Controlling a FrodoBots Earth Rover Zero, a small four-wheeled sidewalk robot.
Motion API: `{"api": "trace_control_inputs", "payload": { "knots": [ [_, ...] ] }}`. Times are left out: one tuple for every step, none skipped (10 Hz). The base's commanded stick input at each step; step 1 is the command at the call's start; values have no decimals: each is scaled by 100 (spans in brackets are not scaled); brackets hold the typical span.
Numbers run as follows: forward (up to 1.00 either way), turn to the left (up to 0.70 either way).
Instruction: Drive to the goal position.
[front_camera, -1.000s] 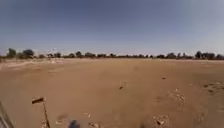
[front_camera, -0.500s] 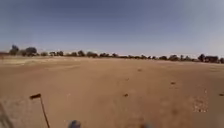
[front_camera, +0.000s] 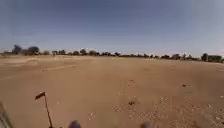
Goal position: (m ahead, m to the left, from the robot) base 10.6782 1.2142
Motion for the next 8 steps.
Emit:
{"api": "trace_control_inputs", "payload": {
  "knots": [
    [70, 0],
    [70, 0],
    [70, 0],
    [70, 0],
    [70, 0],
    [70, 0],
    [70, 0],
    [70, 0]
  ]
}}
